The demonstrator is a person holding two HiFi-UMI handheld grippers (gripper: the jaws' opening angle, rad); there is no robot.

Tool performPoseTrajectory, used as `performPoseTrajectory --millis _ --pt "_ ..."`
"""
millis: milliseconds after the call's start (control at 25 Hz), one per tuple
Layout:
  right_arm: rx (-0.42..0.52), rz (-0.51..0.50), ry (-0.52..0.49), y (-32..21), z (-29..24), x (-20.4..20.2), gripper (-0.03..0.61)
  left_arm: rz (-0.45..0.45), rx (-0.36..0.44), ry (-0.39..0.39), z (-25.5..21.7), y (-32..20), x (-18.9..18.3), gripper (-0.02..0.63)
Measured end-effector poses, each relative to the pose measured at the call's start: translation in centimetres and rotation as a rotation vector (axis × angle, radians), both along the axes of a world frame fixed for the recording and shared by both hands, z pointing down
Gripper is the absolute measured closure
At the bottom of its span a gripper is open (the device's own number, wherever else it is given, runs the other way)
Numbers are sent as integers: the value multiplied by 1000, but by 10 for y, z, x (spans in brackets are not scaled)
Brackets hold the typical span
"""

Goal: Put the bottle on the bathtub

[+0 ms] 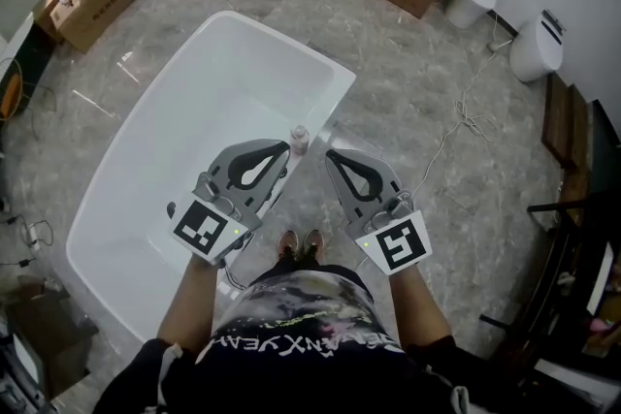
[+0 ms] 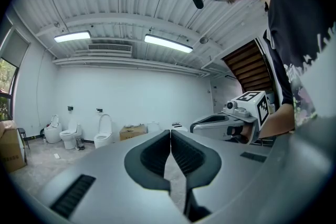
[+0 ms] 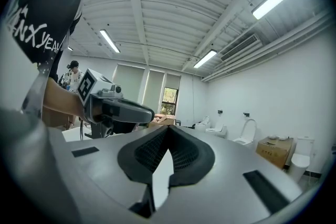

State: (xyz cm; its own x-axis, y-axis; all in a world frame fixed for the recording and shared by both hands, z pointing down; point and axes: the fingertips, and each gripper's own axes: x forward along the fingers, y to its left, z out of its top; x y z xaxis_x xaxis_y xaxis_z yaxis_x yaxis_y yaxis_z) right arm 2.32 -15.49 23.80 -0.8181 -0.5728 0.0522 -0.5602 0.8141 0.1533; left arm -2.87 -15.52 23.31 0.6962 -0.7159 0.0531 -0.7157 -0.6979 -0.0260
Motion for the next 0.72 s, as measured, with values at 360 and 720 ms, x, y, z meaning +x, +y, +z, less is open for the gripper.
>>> performPoseTrajectory --millis 360,720 --pt "8 -3 0 0 -1 -7 578 0 0 -1 2 0 -8 592" --pt "4 6 12 4 -2 -9 578 -1 6 -3 2 4 -15 592"
